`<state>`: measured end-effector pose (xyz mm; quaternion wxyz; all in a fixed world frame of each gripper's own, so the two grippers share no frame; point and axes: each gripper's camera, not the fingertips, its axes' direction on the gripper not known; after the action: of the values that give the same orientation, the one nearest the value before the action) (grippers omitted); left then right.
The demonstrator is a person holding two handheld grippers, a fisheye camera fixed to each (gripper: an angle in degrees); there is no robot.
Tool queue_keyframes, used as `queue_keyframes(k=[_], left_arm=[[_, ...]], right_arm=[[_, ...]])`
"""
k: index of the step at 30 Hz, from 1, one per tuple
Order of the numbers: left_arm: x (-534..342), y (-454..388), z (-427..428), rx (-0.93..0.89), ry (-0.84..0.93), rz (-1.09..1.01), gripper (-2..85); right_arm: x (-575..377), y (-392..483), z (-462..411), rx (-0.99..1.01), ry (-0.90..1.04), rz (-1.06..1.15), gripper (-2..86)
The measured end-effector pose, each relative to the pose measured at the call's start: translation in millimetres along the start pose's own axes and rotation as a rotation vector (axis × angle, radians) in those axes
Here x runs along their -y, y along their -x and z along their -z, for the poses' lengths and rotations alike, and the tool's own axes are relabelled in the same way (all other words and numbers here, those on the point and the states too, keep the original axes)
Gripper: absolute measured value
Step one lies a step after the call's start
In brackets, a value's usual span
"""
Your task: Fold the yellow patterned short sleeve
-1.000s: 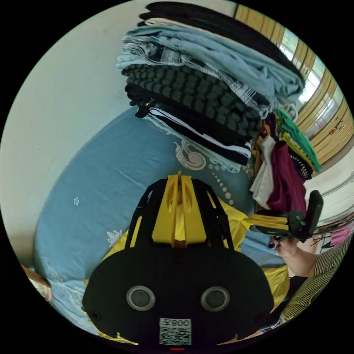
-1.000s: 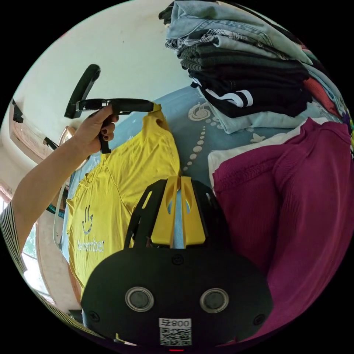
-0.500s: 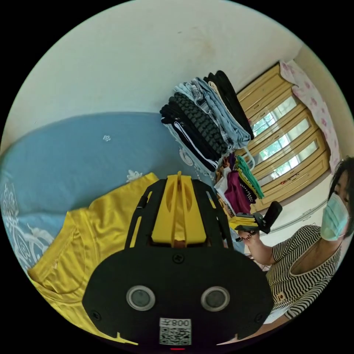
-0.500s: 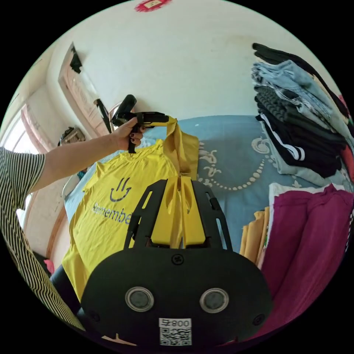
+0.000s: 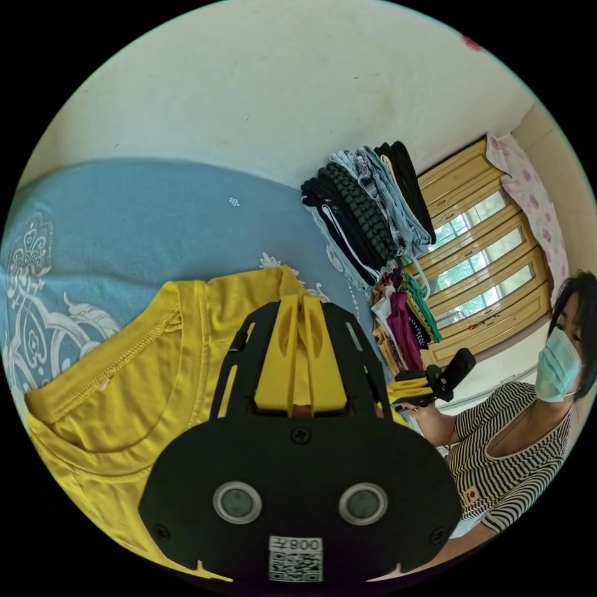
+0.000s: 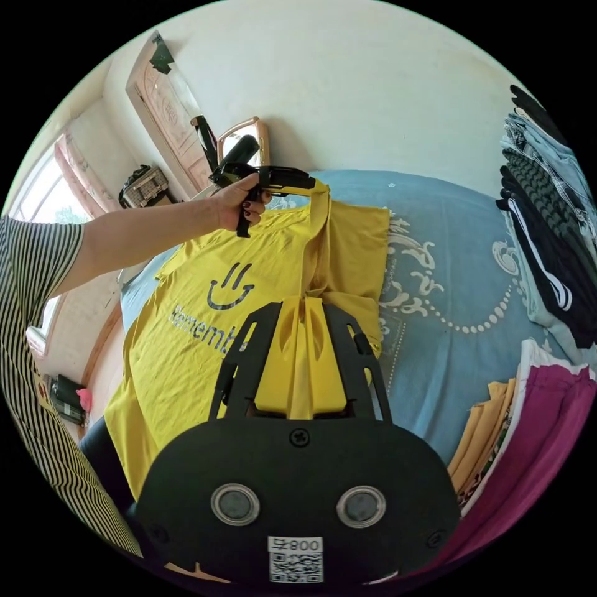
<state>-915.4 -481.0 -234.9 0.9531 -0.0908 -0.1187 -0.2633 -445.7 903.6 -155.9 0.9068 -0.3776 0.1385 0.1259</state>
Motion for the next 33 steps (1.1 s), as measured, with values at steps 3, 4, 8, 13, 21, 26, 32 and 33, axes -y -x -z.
queue_keyframes(k=[3, 4, 8, 13, 21, 26, 32, 33], left_arm=[[0, 3, 4, 0.065, 0.036, -0.002, 1.6], [0, 4, 5, 0.081, 0.043, 0.004, 1.6], [-13, 12, 18, 0.137, 0.027, 0.06, 2.0], [-25, -2, 27, 0.114, 0.017, 0.032, 2.8], [-4, -39, 25, 0.119, -0.076, -0.052, 5.7], [22, -44, -7, 0.166, 0.025, -0.061, 6.9], [56, -57, -42, 0.246, 0.128, -0.1, 7.1], [60, -60, -50, 0.287, 0.164, -0.115, 6.5]], right_arm=[[3, 2, -15, 0.031, 0.016, 0.001, 1.3], [4, 3, -20, 0.033, 0.026, 0.002, 1.3], [5, 11, -54, 0.085, 0.137, 0.019, 1.4], [2, 18, -60, 0.085, 0.152, 0.037, 1.5], [-12, -7, -45, 0.184, 0.128, -0.008, 2.4], [-18, -32, -21, 0.076, 0.073, -0.073, 4.0], [-14, -79, -12, -0.08, 0.058, -0.143, 6.5], [-13, -82, -21, -0.09, 0.083, -0.143, 6.6]])
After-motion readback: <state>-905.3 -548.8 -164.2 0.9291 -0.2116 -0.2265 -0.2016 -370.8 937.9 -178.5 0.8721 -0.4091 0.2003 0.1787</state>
